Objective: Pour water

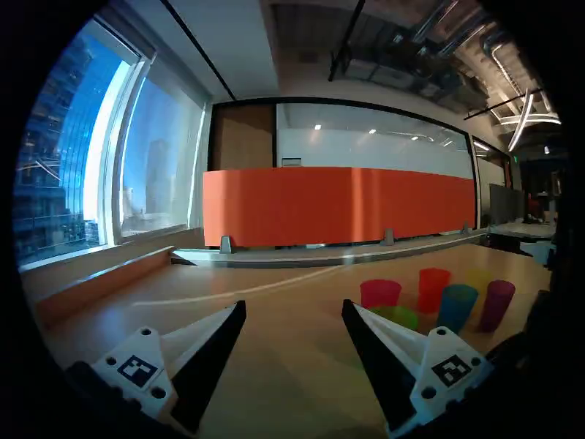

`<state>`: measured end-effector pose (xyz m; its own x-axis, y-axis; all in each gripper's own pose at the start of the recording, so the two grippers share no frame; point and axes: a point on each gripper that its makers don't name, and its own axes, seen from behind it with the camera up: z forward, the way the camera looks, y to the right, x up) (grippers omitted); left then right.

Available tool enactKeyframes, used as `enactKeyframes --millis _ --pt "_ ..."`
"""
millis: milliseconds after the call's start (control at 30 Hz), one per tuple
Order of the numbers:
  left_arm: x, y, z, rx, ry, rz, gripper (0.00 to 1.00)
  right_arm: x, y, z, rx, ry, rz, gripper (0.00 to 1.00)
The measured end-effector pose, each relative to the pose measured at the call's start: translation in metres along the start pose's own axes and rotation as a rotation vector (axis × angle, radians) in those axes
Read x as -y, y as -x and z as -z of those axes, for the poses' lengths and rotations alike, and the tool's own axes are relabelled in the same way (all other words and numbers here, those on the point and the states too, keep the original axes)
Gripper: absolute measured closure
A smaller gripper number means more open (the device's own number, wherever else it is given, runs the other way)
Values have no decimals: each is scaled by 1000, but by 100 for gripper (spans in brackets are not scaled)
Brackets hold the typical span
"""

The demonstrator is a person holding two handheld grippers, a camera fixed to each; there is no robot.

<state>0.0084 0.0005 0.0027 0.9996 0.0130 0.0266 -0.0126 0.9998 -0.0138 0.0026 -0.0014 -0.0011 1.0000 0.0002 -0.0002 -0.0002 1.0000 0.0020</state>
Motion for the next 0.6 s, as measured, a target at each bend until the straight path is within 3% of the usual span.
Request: enactKeyframes --millis 200,600 --pt "-4 -31 -2 -8 31 9 3 11 -30 6 7 -27 -1 0" --pt "-7 -129 -11 -48 75 14 2 19 -119 2 -3 -73 26 0"
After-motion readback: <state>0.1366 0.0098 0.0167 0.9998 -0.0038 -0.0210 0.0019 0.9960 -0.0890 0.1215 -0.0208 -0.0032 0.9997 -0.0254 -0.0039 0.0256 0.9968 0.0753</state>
